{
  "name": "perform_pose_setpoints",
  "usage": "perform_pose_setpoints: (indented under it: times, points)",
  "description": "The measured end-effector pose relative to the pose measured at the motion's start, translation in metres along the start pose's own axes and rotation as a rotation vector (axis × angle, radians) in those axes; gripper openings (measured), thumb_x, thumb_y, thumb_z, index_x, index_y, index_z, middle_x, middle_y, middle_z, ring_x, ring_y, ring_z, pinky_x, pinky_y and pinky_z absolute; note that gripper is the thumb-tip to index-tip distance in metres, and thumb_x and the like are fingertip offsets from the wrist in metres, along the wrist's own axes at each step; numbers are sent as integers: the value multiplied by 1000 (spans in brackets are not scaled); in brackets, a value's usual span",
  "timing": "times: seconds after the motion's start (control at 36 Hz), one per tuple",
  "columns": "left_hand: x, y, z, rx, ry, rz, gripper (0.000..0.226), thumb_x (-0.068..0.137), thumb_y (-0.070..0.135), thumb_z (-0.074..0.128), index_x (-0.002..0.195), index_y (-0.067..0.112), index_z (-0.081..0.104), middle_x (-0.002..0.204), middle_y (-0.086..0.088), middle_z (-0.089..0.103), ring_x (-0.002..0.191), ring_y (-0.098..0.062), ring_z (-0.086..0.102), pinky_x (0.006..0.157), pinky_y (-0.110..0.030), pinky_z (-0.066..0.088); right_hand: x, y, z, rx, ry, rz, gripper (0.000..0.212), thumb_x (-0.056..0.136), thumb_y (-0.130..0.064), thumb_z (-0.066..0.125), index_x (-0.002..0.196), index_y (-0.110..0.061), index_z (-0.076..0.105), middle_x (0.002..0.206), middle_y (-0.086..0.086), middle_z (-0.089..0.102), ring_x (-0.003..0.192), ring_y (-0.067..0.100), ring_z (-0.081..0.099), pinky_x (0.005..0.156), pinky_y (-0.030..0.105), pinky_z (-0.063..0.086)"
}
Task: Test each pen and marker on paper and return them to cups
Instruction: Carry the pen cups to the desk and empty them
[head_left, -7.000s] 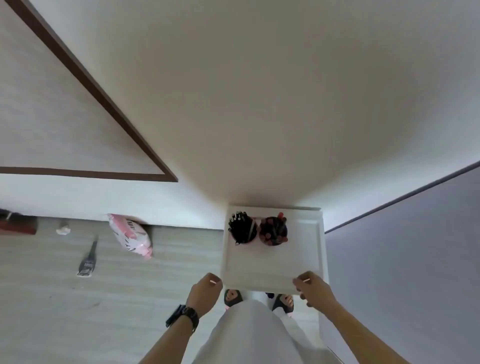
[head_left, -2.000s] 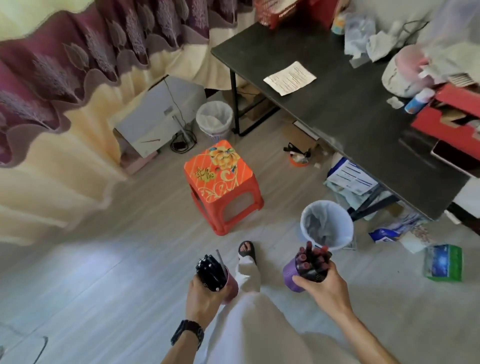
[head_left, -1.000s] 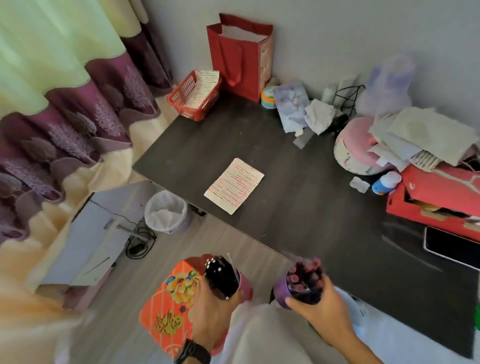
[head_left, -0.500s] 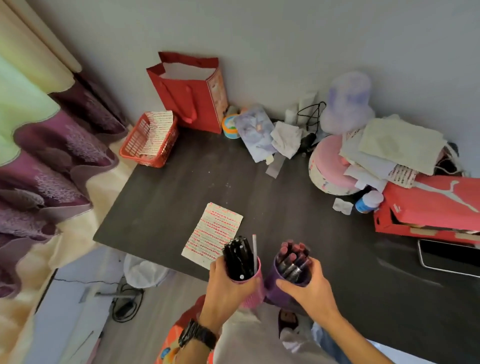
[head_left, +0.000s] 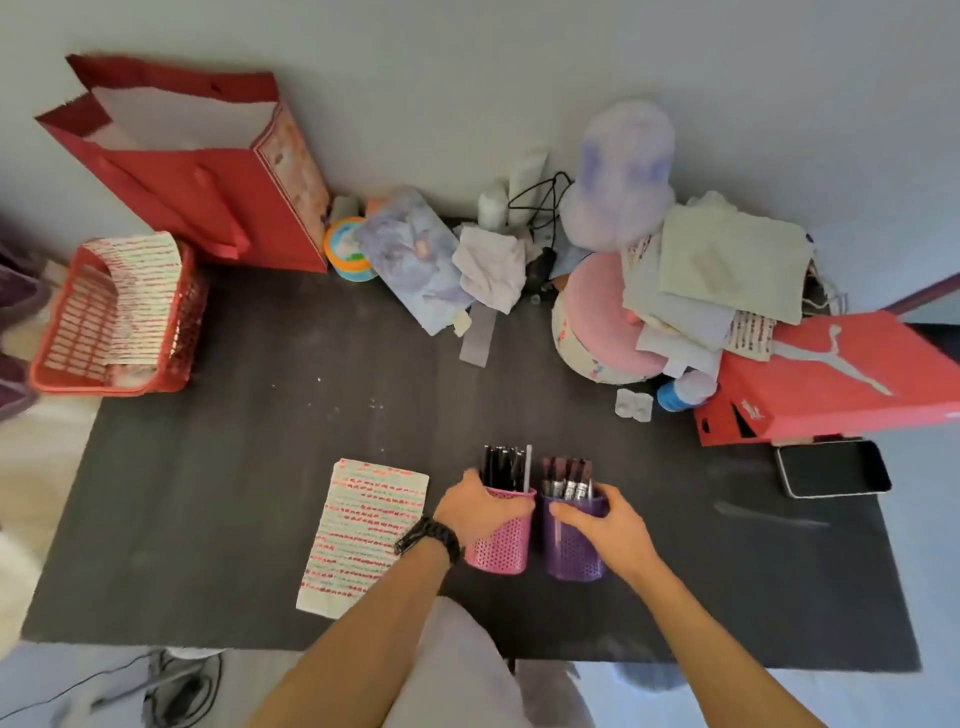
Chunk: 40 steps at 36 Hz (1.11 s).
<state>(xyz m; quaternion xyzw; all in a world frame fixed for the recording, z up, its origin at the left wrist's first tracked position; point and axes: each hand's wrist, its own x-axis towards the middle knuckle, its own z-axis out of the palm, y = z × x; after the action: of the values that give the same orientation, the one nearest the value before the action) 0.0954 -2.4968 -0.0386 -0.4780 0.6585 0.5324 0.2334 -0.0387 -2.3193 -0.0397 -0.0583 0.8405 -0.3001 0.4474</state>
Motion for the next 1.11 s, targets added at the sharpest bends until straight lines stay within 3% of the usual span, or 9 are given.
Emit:
perform_pose_setpoints:
  times: [0.11, 0.19, 0.25, 0.39, 0.56, 0.69, 0.86, 0.97, 1.11]
  points:
    - [12, 8, 3, -12, -31, -44, 109, 75, 75, 68, 154, 15, 22, 142, -9, 54, 124, -29, 57, 101, -41, 49, 10, -5, 4, 8, 62, 76, 83, 70, -65, 81, 129, -20, 43, 113, -2, 59, 95, 18, 62, 79, 30, 48]
    - [14, 13, 8, -52, -3, -73, 121, 77, 78, 63, 161, 15, 3, 149, -13, 47, 131, -34, 51, 105, -42, 45, 12, -8, 5, 11, 77, 123, 84, 73, -67, 78, 127, -17, 39, 113, 0, 54, 91, 18, 59, 70, 27, 47]
    - [12, 15, 10, -80, -11, -91, 117, 81, 76, 62, 160, 14, 3, 149, -14, 46, 131, -35, 51, 107, -47, 45, 11, -10, 5, 1, 60, 143, 80, 75, -69, 75, 127, -16, 43, 111, 1, 55, 87, 17, 59, 65, 25, 46]
    - [2, 11, 13, -122, -53, -111, 113, 81, 73, 64, 159, 14, 7, 144, -13, 49, 127, -34, 54, 106, -49, 47, 9, -6, 3, 3, 55, 149, 76, 78, -72, 69, 127, -15, 56, 113, 7, 66, 93, 23, 66, 71, 31, 49]
    - [-13, -2, 23, -121, -131, -143, 133, 72, 77, 71, 160, 15, -7, 146, -12, 49, 128, -33, 54, 109, -48, 45, -4, 2, -1, 17, 14, 161, 75, 80, -73, 65, 125, -14, 59, 111, 9, 68, 92, 22, 68, 75, 32, 53]
    - [-25, -20, 35, -89, -133, -169, 140, 61, 83, 69, 159, 12, -1, 146, -13, 48, 127, -33, 54, 106, -44, 46, -25, 23, 0, -46, -26, 182, 73, 81, -74, 65, 123, -15, 56, 111, 8, 67, 92, 22, 67, 73, 31, 53]
    - [-41, -42, 43, -142, -128, -159, 143, 42, 89, 70, 153, 14, 21, 131, -7, 57, 115, -27, 61, 104, -47, 49, -48, 57, 5, -9, -57, 195, 71, 82, -69, 67, 125, -16, 55, 115, 10, 67, 98, 27, 67, 90, 42, 57]
    - [-55, -56, 45, -189, -120, -142, 143, 45, 87, 72, 156, 15, 19, 132, -5, 57, 117, -25, 60, 105, -46, 49, -64, 69, 8, 9, -66, 159, 73, 82, -66, 69, 131, -15, 51, 116, 6, 62, 96, 22, 64, 70, 28, 51]
    - [-85, -69, 40, -355, 9, -78, 137, 49, 80, 80, 157, 19, 21, 130, -1, 59, 116, -20, 61, 105, -43, 50, -82, 79, 14, 78, -66, 130, 69, 78, -61, 77, 127, -21, 49, 119, 3, 63, 104, 23, 65, 95, 42, 54]
